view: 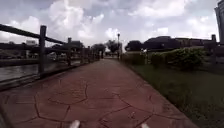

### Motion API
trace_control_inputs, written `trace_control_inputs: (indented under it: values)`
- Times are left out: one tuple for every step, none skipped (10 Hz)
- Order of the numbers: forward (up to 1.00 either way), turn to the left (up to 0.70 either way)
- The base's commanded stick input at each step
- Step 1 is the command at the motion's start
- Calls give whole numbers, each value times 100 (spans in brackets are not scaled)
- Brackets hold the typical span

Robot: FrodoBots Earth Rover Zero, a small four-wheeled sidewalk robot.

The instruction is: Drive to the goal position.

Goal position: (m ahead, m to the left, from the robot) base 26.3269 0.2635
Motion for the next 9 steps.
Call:
trace_control_inputs:
  values:
    - [0,0]
    - [0,0]
    - [0,0]
    - [0,0]
    - [42,0]
    - [70,0]
    - [70,0]
    - [70,0]
    - [70,0]
